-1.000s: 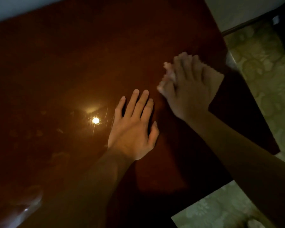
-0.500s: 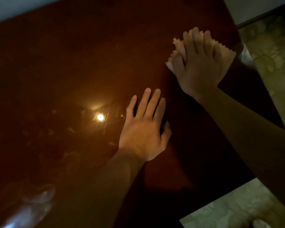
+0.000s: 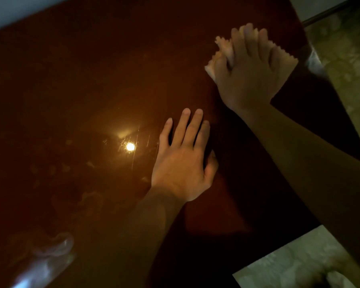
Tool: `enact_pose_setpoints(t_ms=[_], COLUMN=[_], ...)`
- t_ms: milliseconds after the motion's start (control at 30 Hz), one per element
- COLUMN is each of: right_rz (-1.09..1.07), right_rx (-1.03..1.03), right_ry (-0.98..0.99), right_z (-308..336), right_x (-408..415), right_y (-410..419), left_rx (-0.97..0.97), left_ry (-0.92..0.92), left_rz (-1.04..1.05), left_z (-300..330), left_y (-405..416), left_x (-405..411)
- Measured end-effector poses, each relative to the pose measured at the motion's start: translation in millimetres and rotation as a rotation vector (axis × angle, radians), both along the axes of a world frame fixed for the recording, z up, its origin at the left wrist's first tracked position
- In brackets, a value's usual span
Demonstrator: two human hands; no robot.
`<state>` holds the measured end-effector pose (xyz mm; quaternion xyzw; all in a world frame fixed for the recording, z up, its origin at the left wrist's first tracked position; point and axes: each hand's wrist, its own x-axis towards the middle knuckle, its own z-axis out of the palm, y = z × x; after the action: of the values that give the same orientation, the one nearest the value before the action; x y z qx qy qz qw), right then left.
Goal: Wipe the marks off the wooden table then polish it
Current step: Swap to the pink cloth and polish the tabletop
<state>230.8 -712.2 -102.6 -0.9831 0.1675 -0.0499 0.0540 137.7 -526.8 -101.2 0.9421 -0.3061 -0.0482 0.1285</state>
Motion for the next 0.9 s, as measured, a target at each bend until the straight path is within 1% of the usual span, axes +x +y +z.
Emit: enact_pose_setpoints(t_ms=[100,167,300,533,900], right_rz=[-0.051,-0.028,0.009,0.021,0.013], right_rx=[0.004,0.010,-0.042,-0.035,-0.065], right_ry=[0.023,0.036,0.054,0.004,-0.017], right_z=[-0.6,-1.1,-2.2,-5.2,-5.6], right_x=[2.9,1.8,0.3,0.8,0.4], right_y=[2.7,2.4,1.3,1.2,2.1], left_rx=[-0.008,-0.023,-0.017,-0.029,-0.008], left_ry=[-0.002,-0.001,0.003,-0.001,-0.017], left_rz=[0.005,0.008,0.009,0.022,0.029], left_z=[0.2,0.6,1.0,1.3,3.5], left_y=[0.1,0.0,-0.5,-1.4,-1.3], left_x=[-0.4,-0.2,-0.5,-1.3,-1.0])
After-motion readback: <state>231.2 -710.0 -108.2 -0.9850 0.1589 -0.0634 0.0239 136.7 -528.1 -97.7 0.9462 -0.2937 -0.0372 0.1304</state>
